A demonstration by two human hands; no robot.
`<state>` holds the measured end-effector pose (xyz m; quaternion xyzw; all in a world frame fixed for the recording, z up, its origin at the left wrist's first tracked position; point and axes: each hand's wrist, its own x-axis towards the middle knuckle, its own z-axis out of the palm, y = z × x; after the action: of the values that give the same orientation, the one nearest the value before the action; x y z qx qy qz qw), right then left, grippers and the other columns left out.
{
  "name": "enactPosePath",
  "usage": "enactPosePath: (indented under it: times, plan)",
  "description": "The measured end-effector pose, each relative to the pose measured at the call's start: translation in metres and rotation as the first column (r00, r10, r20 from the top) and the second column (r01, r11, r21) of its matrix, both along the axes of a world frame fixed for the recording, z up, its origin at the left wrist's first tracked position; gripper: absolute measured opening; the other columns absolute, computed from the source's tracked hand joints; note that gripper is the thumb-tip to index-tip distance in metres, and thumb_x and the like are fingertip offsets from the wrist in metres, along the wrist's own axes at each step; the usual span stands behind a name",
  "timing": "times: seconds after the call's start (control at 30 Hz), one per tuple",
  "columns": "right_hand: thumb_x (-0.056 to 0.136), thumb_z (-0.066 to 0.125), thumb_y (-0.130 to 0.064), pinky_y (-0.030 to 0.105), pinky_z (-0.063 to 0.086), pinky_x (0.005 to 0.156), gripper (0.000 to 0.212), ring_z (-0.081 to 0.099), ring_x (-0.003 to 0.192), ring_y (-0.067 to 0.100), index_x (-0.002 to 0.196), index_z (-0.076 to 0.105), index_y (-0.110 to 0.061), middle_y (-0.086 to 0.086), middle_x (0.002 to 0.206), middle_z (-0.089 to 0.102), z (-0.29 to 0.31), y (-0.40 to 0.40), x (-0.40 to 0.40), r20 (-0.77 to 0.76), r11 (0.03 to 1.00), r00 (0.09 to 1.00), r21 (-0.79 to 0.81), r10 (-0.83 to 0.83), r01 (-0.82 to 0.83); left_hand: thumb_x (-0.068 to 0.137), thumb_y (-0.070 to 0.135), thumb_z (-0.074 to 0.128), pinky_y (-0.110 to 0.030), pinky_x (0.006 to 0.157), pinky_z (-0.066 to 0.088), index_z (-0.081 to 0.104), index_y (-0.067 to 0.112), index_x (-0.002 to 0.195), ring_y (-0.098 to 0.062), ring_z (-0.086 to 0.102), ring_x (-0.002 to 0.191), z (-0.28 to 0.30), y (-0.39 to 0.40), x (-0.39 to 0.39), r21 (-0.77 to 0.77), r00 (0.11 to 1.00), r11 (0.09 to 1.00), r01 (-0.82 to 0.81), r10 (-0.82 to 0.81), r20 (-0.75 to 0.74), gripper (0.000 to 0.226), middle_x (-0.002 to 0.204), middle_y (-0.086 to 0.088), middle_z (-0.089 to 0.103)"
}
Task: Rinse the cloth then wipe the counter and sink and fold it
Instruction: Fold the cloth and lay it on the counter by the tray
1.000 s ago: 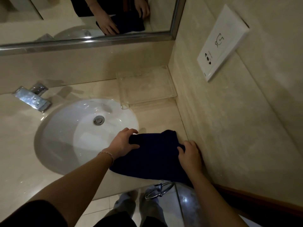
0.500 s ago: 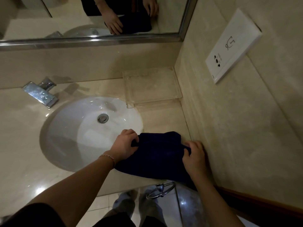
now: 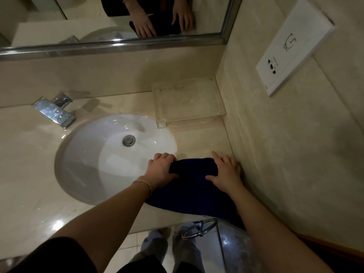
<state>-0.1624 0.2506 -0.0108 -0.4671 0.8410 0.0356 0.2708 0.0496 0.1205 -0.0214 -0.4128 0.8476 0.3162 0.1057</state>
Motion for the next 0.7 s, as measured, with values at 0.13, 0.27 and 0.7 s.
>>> enactPosePath:
  times: [0.13, 0.27, 0.7]
  plan:
    - [0.089, 0.068, -0.046, 0.037, 0.034, 0.097, 0.052, 0.037, 0.113, 0.023, 0.134, 0.054, -0.026, 0.002, 0.119, 0.042, 0.002, 0.008, 0.001, -0.102, 0.988, 0.995, -0.154, 0.011, -0.026, 0.088, 0.039, 0.071, -0.036, 0.094, 0.033, 0.051, 0.026, 0.106, -0.021, 0.048, 0.11, 0.0, 0.001, 0.003, -0.082, 0.997, 0.997, 0.005, -0.012, -0.078, 0.03, 0.108, 0.006, 0.052]
    - [0.089, 0.07, -0.037, 0.035, 0.038, 0.086, 0.025, 0.043, 0.103, 0.02, 0.102, 0.066, -0.017, -0.002, 0.106, 0.045, -0.004, 0.022, 0.004, -0.039, 0.962, 0.999, -0.274, 0.006, -0.016, 0.09, 0.042, 0.069, -0.035, 0.089, 0.031, 0.052, 0.028, 0.102, -0.018, 0.046, 0.103, 0.001, 0.0, 0.009, -0.141, 0.993, 0.99, 0.027, -0.043, -0.106, 0.025, 0.101, 0.01, 0.046]
    - [0.089, 0.071, -0.033, 0.045, 0.033, 0.093, 0.016, 0.046, 0.112, 0.029, 0.098, 0.072, -0.021, 0.002, 0.122, 0.056, -0.007, 0.033, 0.018, -0.165, 0.948, 0.984, -0.318, -0.066, 0.01, 0.091, 0.034, 0.069, -0.033, 0.094, 0.026, 0.051, 0.028, 0.094, -0.018, 0.048, 0.11, 0.007, -0.004, 0.019, -0.144, 0.976, 0.978, 0.151, -0.171, -0.137, 0.02, 0.105, 0.01, 0.056]
